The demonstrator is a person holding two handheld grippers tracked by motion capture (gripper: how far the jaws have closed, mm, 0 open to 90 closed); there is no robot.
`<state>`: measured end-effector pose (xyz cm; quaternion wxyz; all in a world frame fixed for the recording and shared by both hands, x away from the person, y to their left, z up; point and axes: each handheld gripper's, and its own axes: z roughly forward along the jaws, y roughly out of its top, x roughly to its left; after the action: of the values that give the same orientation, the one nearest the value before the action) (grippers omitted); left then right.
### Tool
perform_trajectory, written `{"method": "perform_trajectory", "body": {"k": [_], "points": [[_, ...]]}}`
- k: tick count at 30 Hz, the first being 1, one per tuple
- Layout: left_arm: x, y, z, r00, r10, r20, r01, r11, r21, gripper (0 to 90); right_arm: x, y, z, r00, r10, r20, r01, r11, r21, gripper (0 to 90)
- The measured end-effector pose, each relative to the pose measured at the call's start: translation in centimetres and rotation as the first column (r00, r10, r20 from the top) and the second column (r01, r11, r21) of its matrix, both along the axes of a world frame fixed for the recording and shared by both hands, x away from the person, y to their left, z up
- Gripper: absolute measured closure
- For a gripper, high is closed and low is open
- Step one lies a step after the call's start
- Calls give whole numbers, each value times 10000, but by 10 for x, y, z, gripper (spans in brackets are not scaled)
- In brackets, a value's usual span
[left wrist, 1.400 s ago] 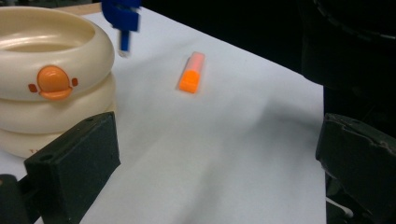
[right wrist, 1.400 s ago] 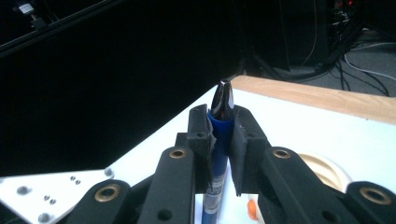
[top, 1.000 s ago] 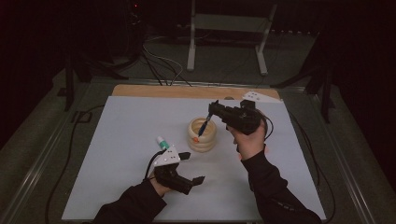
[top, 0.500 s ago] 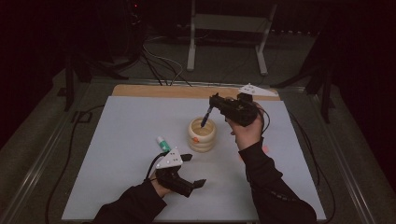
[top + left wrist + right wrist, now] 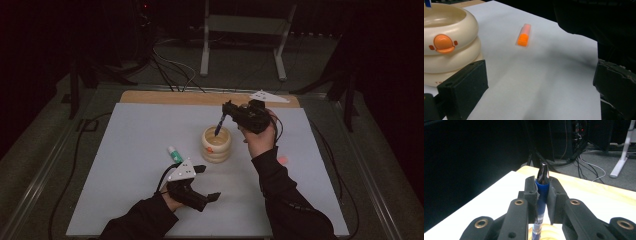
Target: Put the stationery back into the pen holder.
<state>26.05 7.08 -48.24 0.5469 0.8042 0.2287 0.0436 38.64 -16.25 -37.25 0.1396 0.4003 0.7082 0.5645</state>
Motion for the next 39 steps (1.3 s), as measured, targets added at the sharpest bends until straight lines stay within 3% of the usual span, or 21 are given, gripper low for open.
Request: {"method": "perform_trajectory", "body": {"k": [7,22,30,33,39], "points": [[1,0,-2,9999,-123,-27,123,9999,6,2,4,5,-11,9999,35,-114,-38,9996,-267,795],[3,3,-3,9997,216,107,-214,9996,-158,2,8,10,-33,9986,-91,-512,55,9976,-690,788],[2,3,-2,9997,242,100,-240,9995,-197,2,10,13,-41,9886,-316,-1472,190,9961,-863,780],[2,3,-1,9996,272,70,-270,9993,-255,2,11,13,-43,9860,-271,-1648,136,9965,-821,498],[2,2,3,9994,317,123,-312,9989,-356,2,5,9,-33,9928,-358,-1139,277,9970,-716,239]]}}
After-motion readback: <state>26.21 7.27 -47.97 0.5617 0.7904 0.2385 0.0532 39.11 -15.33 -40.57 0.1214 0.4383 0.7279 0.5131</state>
